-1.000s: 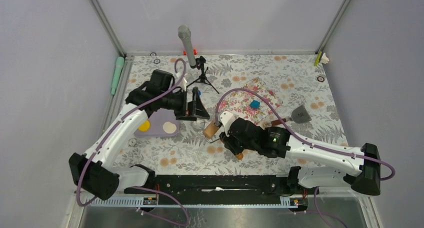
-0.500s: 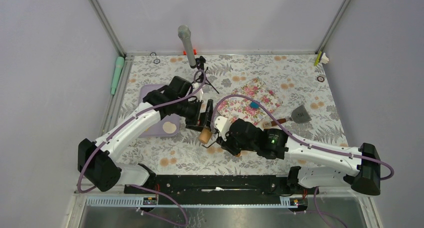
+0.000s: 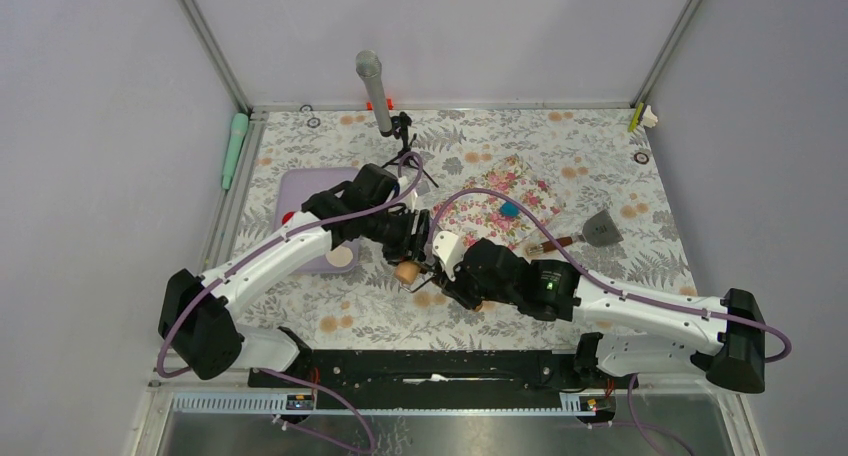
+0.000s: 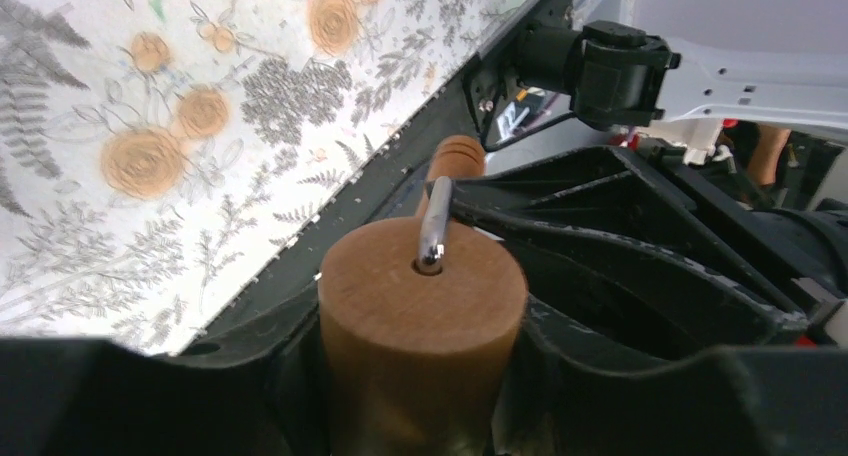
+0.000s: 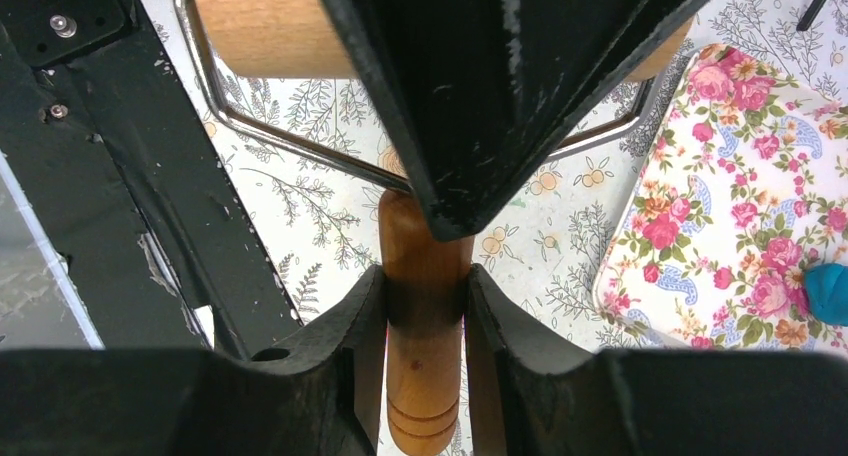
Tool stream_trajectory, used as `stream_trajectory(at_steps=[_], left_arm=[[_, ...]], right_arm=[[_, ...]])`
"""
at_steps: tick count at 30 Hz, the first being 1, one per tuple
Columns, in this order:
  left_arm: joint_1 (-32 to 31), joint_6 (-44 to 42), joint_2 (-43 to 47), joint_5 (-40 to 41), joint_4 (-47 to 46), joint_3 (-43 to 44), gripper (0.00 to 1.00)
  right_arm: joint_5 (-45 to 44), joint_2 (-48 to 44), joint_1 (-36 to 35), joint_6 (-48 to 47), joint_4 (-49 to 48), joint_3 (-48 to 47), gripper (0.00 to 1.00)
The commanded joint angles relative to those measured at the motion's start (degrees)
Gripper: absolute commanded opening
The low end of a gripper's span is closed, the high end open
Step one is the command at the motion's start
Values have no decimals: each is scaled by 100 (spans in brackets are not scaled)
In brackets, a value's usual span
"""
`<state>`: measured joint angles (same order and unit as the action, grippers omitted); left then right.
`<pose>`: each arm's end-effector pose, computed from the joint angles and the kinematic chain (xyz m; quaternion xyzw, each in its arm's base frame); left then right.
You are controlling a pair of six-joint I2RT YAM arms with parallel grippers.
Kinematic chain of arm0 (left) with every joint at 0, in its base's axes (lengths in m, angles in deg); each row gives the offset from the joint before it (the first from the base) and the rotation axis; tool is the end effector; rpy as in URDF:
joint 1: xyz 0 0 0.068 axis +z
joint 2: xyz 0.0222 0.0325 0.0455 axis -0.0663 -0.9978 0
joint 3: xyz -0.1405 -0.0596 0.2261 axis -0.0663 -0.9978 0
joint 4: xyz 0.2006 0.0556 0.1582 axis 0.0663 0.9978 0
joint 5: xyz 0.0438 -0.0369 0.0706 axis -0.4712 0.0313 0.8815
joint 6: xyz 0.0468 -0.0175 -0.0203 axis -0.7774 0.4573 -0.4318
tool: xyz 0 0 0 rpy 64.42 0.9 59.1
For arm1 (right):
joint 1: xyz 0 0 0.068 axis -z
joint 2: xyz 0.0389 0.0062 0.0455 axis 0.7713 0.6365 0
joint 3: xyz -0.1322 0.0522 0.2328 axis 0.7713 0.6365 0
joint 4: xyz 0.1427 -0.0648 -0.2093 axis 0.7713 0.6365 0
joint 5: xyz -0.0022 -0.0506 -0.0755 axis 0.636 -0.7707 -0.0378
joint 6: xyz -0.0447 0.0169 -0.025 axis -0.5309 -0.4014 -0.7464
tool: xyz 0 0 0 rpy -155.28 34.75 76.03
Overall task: Roll out the dumpling wrappers from the dough
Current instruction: Pick up the rolling pin from the center of the board.
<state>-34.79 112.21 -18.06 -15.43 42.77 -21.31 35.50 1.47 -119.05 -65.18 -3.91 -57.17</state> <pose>0.1990 -0.1876 0.2862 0.1286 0.8923 -0.4308 0.0401 0.0934 0.2277 0.2889 -0.4912 0.7254 0.2202 0.4290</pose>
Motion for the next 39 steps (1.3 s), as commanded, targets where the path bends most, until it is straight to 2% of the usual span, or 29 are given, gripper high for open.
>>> stream_trajectory(at_steps=[1,3,4,6,7,8,11,15,17,21,25,28,31,34,36,39], left_arm=[[5,208,4,177,-480,-39,35],[5,227,32,268,-487,4,9],[13,222,58,296,-469,34,0],[81,192,150,287,-442,84,0],[125,173,222,272,-439,111,0],[202,153,294,218,-438,143,0],[564,-42,532,-144,-432,325,0],[945,-843,739,-299,188,1059,0],[975,-1439,743,-360,586,1536,0],[976,-2322,875,-714,1014,2191,0],[978,-2913,1246,-1018,908,2247,0],[983,-2977,1619,-774,594,2003,0],[991,-2812,1773,-637,458,2045,0],[1002,-2083,1835,-908,-254,1822,0],[1002,-1697,1832,-979,-596,1698,0],[1045,-1465,1741,-932,-598,1742,0]], right_arm=[[-96,-91,-41,62,-509,-89,0],[-115,-110,-35,147,-502,-80,0],[-156,-147,-34,220,-505,-71,12],[-329,-343,-41,465,-504,-13,51],[-447,-465,-34,671,-517,34,64],[-571,-629,-33,805,-534,89,76],[-948,-1304,-26,1216,-694,313,98],[-1110,-2303,152,1643,-1253,590,100],[-906,-2658,455,1877,-1596,709,100],[370,-2922,1401,2416,-2252,784,100],[2179,-2432,2191,3244,-3364,878,99],[3416,-1973,3018,4284,-4687,1090,99],[4599,-1197,3816,5731,-6668,1429,100],[5164,-334,3926,6854,-8618,1526,100],[5314,11,3931,7108,-9258,1474,100],[5355,171,3923,7032,-9541,1433,100]])
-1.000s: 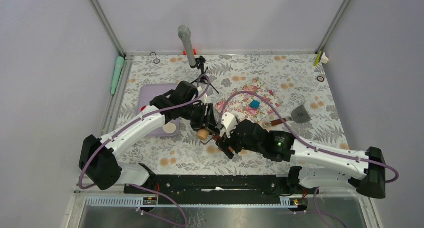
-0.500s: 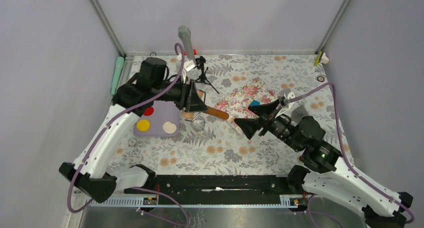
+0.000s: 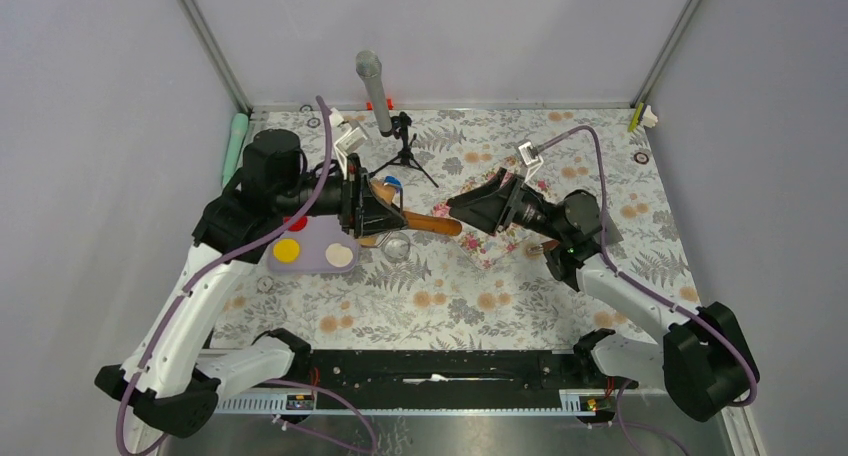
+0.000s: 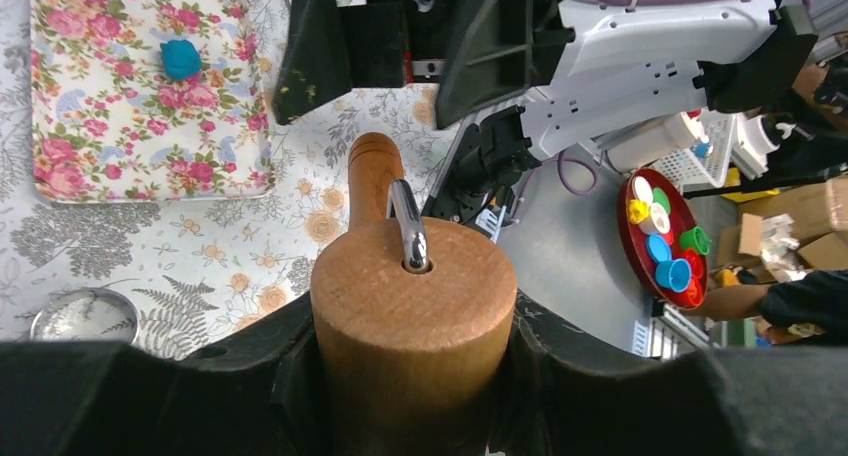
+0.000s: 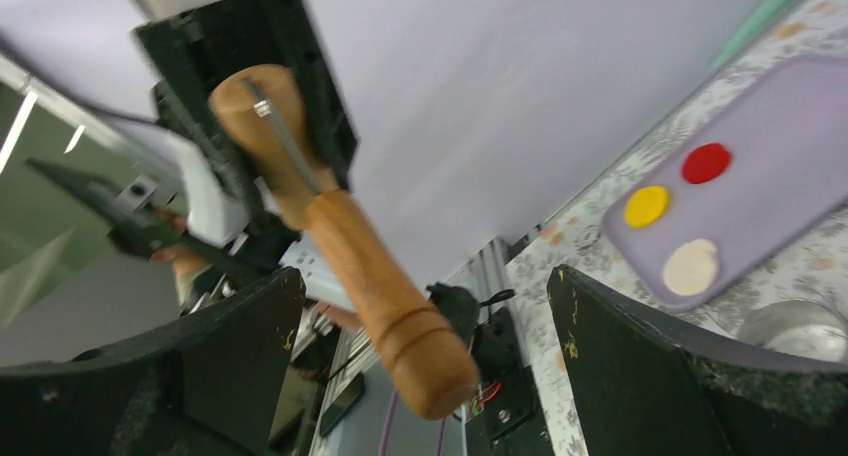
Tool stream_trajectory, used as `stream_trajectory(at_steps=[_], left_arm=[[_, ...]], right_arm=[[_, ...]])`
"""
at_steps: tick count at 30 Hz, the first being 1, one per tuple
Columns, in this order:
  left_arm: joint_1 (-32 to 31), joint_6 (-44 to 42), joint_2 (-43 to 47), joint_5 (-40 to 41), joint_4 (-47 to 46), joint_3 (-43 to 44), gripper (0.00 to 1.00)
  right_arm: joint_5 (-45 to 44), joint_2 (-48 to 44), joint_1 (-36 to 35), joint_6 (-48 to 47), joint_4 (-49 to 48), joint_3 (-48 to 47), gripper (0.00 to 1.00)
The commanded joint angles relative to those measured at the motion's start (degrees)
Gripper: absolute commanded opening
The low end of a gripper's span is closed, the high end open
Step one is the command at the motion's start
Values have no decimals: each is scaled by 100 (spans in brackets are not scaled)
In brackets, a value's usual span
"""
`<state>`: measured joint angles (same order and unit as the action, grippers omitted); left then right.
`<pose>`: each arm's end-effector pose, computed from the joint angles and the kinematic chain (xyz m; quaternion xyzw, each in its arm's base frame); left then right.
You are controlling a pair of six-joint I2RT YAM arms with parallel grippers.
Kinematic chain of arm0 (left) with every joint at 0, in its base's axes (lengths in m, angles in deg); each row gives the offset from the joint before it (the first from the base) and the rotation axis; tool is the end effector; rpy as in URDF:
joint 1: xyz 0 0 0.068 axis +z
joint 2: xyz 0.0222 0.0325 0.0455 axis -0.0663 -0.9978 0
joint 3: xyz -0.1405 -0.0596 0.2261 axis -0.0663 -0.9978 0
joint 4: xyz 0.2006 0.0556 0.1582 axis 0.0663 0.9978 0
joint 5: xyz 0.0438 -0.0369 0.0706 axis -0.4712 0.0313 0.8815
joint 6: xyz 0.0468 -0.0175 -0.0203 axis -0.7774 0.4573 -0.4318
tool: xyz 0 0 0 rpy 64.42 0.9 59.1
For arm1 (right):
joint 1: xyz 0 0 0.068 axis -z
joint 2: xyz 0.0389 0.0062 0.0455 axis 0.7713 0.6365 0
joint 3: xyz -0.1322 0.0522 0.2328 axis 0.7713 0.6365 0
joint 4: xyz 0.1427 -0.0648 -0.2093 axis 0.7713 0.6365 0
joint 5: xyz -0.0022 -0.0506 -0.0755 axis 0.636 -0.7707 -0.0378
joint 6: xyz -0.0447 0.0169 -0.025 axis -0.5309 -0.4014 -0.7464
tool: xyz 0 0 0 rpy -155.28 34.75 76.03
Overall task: Roll out the dumpling wrappers from the dough
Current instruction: Pick up the rolling pin from the center of the board.
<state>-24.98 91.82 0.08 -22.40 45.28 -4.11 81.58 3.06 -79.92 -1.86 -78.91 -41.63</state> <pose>0.1476 -0.1104 0.4478 0.3113 0.7264 -0.4948 0.3614 0.1981 0.1382 0.3201 -0.1441 0.5614 0.6897 0.4339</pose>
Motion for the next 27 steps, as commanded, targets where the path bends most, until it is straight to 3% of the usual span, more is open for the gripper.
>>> stream_trajectory(at_steps=[1,6,15,22,27], left_arm=[[103,627,-126,-262,-817,84,0],[290,1161,-305,-419,-1051,201,0],[623,2677,-341,-1424,-2948,-464,0],[671,2280,-408,-1331,-2259,-278,0],[674,2457,-442,-1284,-2426,-370,0]], right_arm=[[786,18,11,645,-2069,-139,100],[921,65,-20,542,-2127,-154,100],[712,472,-132,594,-2558,-74,100],[844,731,-231,613,-2647,-369,100],[791,945,-471,590,-2736,-542,87]])
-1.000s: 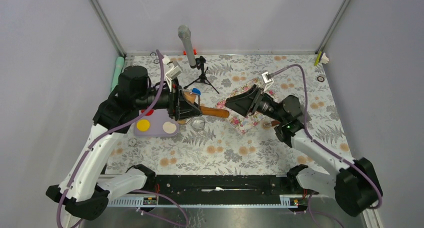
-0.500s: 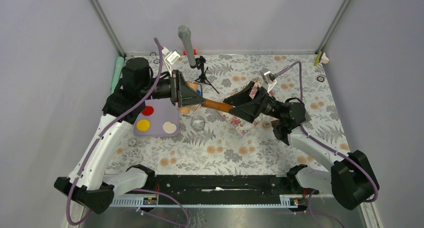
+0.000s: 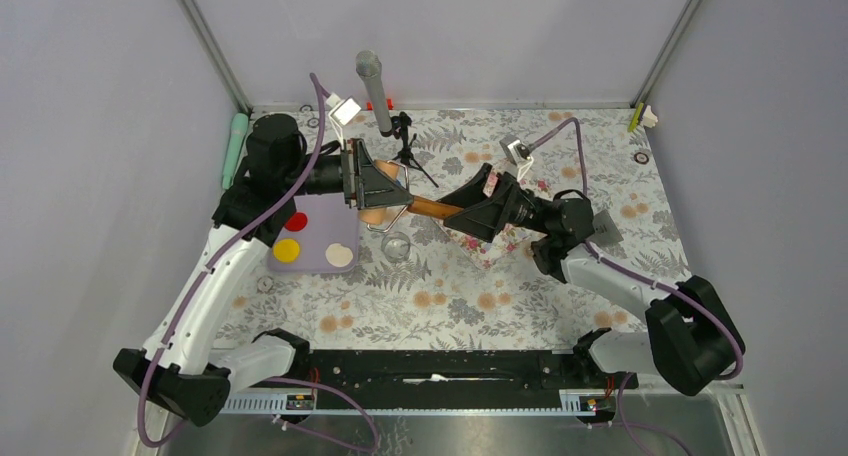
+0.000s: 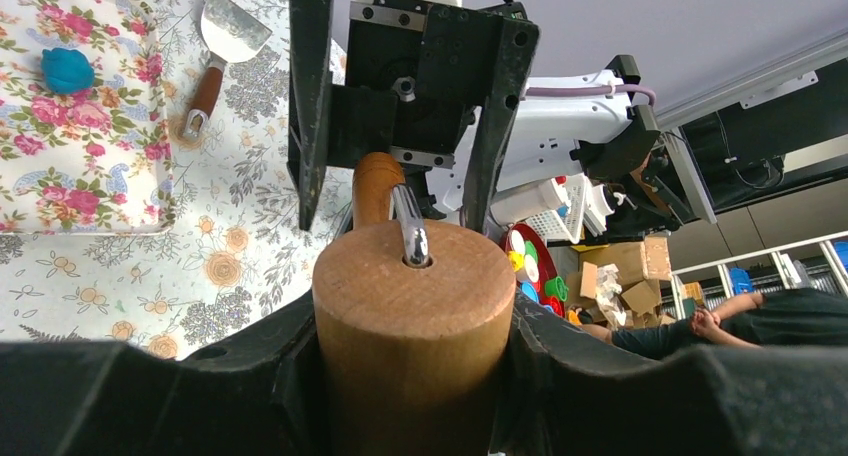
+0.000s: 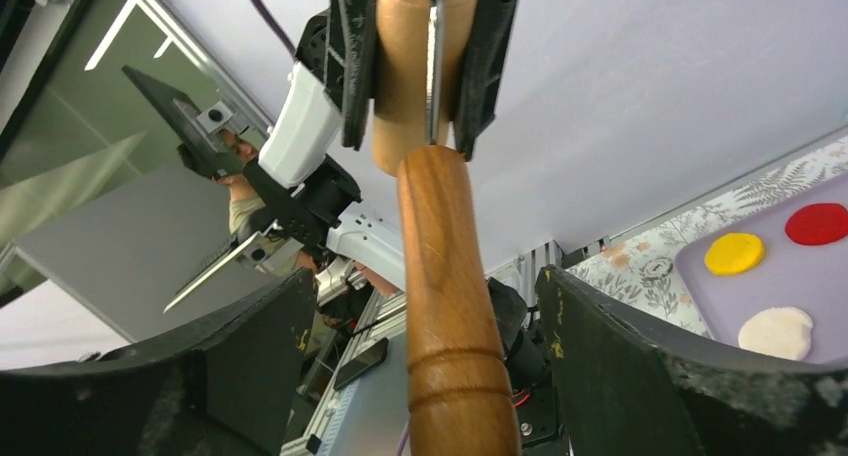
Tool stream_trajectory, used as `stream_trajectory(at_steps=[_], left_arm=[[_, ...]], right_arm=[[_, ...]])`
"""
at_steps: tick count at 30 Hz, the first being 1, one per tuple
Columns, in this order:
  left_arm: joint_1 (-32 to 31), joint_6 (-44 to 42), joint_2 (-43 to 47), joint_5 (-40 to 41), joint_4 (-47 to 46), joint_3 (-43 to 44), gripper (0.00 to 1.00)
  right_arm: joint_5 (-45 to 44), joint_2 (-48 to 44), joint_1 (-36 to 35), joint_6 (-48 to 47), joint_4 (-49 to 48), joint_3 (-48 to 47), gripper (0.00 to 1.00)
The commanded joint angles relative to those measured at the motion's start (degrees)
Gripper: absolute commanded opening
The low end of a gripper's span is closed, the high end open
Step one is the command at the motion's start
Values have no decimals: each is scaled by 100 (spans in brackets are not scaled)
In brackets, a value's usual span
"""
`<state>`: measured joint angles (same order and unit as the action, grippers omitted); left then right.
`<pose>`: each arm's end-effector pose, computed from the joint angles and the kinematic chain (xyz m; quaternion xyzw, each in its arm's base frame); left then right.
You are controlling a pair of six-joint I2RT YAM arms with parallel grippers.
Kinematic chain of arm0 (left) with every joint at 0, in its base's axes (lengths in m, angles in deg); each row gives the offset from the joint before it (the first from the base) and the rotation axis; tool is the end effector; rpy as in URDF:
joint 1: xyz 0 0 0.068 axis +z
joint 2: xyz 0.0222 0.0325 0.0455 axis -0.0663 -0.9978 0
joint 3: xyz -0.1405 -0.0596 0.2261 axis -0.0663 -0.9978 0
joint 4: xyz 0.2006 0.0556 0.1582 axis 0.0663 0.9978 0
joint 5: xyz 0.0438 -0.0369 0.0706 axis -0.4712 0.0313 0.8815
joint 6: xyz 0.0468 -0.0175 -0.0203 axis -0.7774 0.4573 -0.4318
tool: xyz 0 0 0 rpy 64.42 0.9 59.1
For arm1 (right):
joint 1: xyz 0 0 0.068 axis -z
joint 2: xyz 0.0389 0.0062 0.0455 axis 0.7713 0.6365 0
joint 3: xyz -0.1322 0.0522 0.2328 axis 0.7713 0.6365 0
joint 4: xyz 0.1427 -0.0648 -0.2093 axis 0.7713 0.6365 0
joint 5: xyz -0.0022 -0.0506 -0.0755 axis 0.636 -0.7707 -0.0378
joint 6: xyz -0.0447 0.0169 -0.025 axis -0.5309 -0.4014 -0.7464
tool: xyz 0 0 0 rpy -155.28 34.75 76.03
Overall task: Roll out the dumpling wrappers from the dough
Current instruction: Pick up the rolling pin from the center of the board.
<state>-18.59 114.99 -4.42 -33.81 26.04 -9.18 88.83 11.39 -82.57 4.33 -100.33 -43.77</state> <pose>0.1929 -0.1120 0.4384 0.2090 0.7137 -0.6023 0.2902 0.1976 0.1549 0.3288 -0.2337 0.4737 0.7403 0.4160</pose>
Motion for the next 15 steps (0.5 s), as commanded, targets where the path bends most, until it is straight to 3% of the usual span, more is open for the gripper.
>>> stream_trajectory(at_steps=[1,11,15], left_arm=[[41,150,-7,-119,-503,129,0],[153,230,1,-1,-516,50,0],[229,213,37,-40,-486,-18,0]], right_arm=[[35,162,-243,11,-660,-342,83],[-185,538,-353,371,-1314,-382,59],[-279,509,-359,344,-1334,-415,60]])
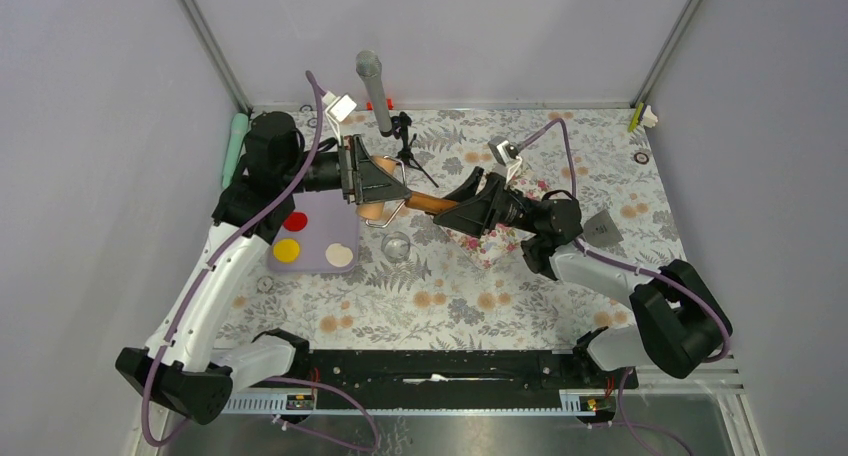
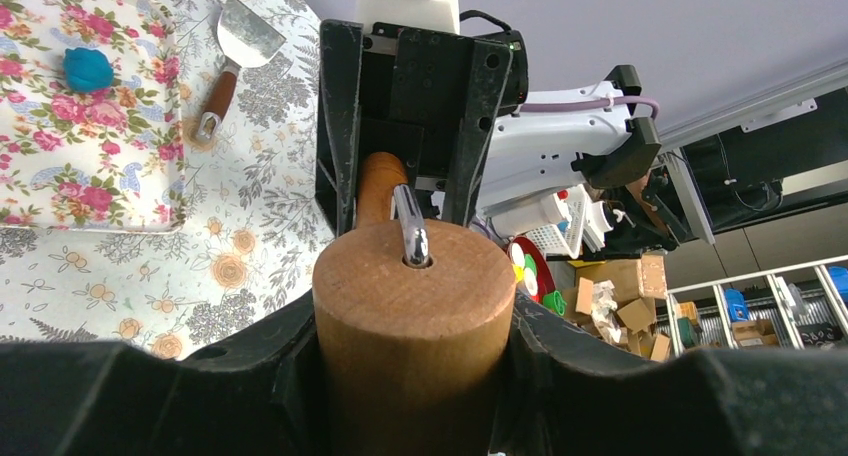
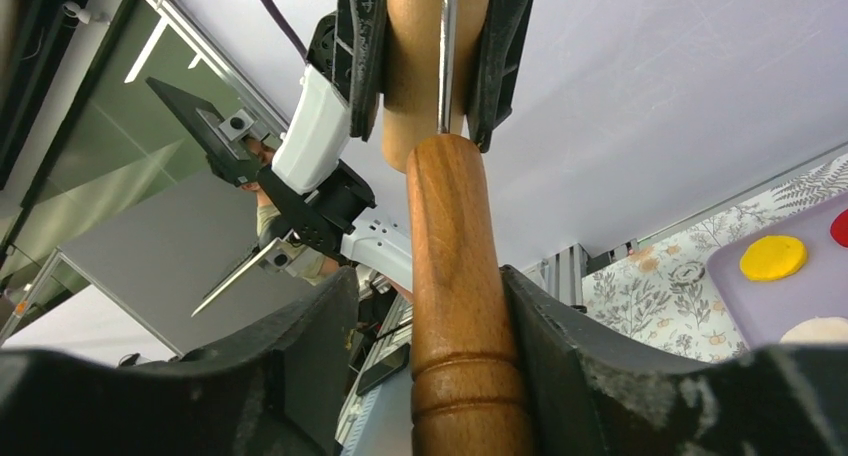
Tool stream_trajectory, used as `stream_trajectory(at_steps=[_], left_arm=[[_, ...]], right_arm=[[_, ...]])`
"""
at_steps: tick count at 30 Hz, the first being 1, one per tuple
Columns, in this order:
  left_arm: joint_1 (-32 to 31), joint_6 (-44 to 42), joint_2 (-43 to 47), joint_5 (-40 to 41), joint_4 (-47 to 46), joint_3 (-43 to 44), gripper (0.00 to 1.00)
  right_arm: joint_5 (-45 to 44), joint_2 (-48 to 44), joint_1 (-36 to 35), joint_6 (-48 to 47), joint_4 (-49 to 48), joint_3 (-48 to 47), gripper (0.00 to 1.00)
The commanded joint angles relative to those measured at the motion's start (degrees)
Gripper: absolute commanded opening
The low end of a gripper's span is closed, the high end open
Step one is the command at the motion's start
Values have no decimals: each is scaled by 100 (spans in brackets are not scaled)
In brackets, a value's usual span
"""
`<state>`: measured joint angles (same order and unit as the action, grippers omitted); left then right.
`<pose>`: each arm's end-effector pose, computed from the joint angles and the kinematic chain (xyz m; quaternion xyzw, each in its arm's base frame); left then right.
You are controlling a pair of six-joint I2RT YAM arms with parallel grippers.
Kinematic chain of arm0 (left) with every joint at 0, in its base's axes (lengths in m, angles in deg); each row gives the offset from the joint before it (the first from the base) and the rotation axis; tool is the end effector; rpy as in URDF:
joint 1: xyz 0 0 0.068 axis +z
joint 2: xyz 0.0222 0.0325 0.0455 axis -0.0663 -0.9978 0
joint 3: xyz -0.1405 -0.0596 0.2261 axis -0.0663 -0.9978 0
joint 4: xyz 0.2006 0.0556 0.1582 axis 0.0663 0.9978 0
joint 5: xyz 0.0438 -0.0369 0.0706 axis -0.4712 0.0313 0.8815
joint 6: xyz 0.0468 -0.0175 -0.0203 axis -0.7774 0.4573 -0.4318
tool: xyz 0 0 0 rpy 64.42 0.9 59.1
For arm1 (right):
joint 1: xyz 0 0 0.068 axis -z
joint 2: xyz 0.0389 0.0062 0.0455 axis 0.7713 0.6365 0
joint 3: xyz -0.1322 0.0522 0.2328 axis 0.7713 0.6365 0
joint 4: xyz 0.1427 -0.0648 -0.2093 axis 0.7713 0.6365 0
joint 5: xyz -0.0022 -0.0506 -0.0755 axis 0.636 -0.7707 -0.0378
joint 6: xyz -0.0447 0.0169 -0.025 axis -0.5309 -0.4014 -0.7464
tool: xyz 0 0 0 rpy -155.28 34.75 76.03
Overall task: Roll out the dumpling wrappers from the dough
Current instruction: Pick up the rolling pin from the center of the board.
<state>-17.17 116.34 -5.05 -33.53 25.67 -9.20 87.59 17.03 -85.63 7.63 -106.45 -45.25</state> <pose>0.1992 -0.1085 0.4367 0.1891 0.7204 -0.6008 0.2902 0.2020 0.1737 0.3214 -0.2304 0.4603 0.7642 0.3887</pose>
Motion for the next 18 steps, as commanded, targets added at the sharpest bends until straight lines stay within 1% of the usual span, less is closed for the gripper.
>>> stream_trajectory(at_steps=[1,3,5,8,11,13,15,17,18], left_arm=[[100,77,105,-70,-447,-42,0],[109,128,113,-90,-513,-120,0],[115,235,121,-122,-666,-225,0],[125,361,140,-150,-843,-314,0],[135,424,120,-217,-914,-327,0],[137,436,115,-226,-916,-328,0],[137,436,114,-233,-911,-327,0],[150,422,98,-230,-866,-287,0],[159,406,89,-232,-830,-274,0]], right_arm=[[-161,-56,-53,16,-718,-279,63],[-168,-49,-53,52,-718,-338,67],[-162,-43,-52,91,-734,-388,69],[-113,-18,-45,123,-740,-471,69],[-160,16,-53,147,-731,-477,66],[-202,50,-50,177,-731,-471,60],[-189,98,-52,204,-739,-501,51],[-167,134,-45,217,-754,-526,38],[-162,147,-52,218,-749,-537,34]])
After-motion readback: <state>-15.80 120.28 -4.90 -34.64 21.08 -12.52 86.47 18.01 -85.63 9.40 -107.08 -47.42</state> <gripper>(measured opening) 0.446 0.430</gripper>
